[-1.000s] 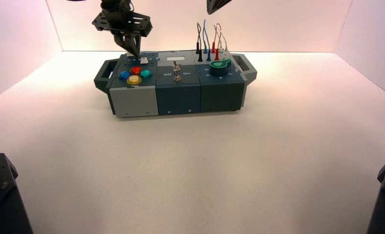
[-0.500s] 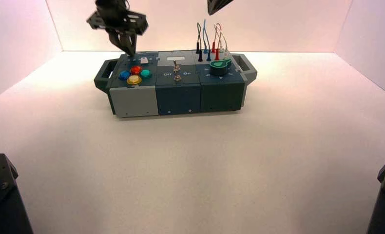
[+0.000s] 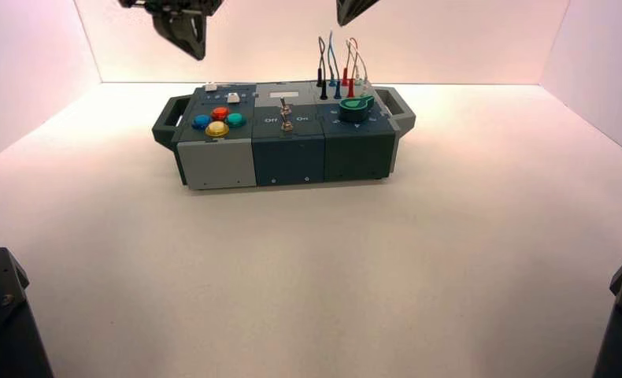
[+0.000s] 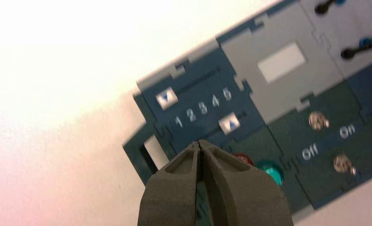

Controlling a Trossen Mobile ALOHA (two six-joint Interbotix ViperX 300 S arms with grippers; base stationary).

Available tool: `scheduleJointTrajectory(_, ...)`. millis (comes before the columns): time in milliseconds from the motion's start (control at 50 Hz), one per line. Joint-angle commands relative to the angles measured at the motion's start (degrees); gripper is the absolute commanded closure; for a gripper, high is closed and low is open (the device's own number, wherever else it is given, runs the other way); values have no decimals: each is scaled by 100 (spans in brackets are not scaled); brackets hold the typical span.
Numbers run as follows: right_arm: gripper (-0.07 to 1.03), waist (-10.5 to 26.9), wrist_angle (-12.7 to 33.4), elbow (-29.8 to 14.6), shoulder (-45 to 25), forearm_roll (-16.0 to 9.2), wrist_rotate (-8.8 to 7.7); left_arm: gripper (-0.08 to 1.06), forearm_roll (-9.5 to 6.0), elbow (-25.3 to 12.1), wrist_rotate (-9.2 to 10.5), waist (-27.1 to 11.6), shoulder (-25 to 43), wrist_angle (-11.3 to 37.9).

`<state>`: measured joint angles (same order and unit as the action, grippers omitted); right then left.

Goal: Move the top slider to position 1.

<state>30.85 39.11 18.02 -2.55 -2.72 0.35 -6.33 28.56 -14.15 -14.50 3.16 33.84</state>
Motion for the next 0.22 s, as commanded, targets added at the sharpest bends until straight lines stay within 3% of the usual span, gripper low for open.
scheduleJointTrajectory(20, 98, 0, -9, -193, 149, -53, 9, 101, 9, 132, -18, -9, -334, -62)
scheduleJointTrajectory(220, 98, 18, 18, -123, 123, -149, 9, 101, 18, 316, -9, -9, -404, -105)
